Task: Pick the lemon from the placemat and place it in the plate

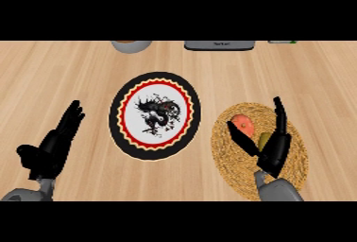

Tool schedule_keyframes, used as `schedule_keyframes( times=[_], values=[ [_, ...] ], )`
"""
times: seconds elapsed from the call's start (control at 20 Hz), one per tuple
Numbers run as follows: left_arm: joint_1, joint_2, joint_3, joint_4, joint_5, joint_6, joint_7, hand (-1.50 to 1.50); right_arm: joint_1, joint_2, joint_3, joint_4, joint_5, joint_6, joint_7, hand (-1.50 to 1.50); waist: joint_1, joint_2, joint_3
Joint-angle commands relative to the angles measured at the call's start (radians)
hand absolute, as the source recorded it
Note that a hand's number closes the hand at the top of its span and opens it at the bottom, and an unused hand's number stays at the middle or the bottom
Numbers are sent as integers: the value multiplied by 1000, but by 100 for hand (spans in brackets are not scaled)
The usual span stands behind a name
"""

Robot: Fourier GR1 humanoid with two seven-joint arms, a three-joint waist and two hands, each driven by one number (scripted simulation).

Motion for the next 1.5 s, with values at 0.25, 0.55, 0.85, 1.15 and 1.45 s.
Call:
schedule_keyframes(
  times=[0.25,0.55,0.85,1.15,1.45],
  values=[
    [19,-21,8,28,-30,-1,-35,0,161,-20,1,-65,419,-2,396,-150,-16,-4,-4],
    [21,-28,7,17,-26,-9,-35,0,229,-73,20,-149,543,300,680,-150,-14,-5,-6],
    [2,-4,36,41,-28,-34,-36,0,226,-114,32,-415,663,613,1038,-150,-14,-5,-1],
    [31,-19,42,52,-33,-80,-55,0,187,-38,44,-451,754,785,1233,-150,5,-1,2],
    [-44,-63,64,147,-55,-71,-81,0,107,-58,-51,-460,665,974,1285,-150,3,2,2]
  ],
)
